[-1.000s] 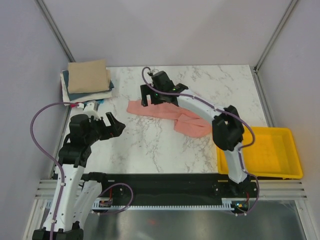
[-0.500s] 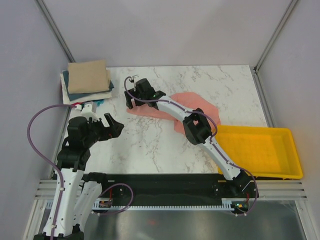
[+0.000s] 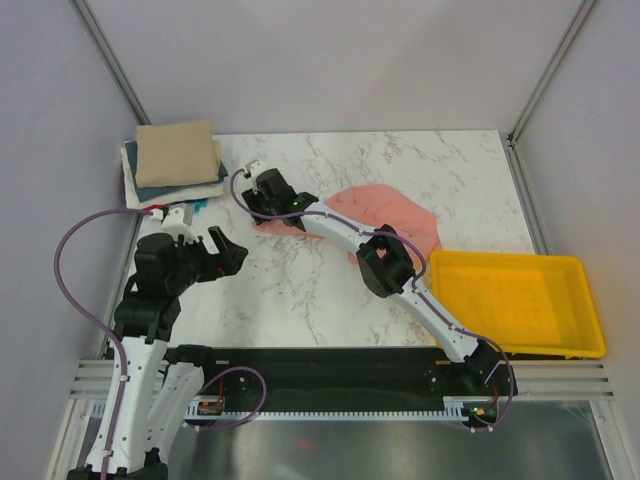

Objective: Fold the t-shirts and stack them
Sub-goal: Flatten the tshirt out

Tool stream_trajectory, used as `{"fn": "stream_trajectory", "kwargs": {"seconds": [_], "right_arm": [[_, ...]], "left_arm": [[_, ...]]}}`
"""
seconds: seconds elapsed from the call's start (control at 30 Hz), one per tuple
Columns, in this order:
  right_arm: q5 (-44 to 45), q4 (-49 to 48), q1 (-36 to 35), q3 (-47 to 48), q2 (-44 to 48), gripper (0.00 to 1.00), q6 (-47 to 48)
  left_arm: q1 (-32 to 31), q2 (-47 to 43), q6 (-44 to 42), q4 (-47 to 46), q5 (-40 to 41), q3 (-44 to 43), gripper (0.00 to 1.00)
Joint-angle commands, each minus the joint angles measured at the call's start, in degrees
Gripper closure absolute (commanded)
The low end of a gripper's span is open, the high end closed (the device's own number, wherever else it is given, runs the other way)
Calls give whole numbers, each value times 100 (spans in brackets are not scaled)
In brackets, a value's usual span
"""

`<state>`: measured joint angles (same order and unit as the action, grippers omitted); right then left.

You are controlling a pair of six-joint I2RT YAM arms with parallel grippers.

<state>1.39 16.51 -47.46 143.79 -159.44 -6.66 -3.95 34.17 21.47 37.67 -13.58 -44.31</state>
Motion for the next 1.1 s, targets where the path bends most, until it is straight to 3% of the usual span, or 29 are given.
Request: {"fn": "stream_trajectory", "kwargs": {"seconds": [0.0, 0.1, 0.23, 0.27, 0.33, 0.47, 0.67, 0.87, 0.9, 1.0, 1.07], "right_arm": [[336, 1142, 18, 106, -132, 44, -46], [450, 1923, 18, 80, -210, 53, -195], [477, 2172, 18, -280, -219, 72, -345], [624, 2207, -8, -385, -211, 86, -345], [652, 2102, -35, -535, -97, 99, -319], [713, 2049, 44, -518, 131, 100, -275], [1196, 2163, 35, -10, 1676, 100, 120], [1688, 2304, -455, -410, 4233, 100, 523], [2150, 2321, -587, -561, 4933, 100, 595], [3256, 2557, -1080, -1298, 6342, 100, 526], [3752, 2585, -1125, -2491, 7699, 100, -42]], "left_arm": [[17, -42, 120, -14, 58, -156, 0], [17, -25, 120, -23, 58, -148, 0], [17, -34, 120, -23, 49, -148, 0], [17, -34, 120, -23, 49, -148, 0], [17, -34, 120, -23, 58, -148, 0], [17, -25, 120, -14, 93, -156, 0], [25, -147, 129, 3, 259, -156, 0], [43, -227, 147, 38, 409, -156, 0], [52, -227, 155, 39, 427, -156, 0], [61, -218, 199, 109, 629, -174, 0], [69, -227, 208, 118, 646, -200, 0]]}}
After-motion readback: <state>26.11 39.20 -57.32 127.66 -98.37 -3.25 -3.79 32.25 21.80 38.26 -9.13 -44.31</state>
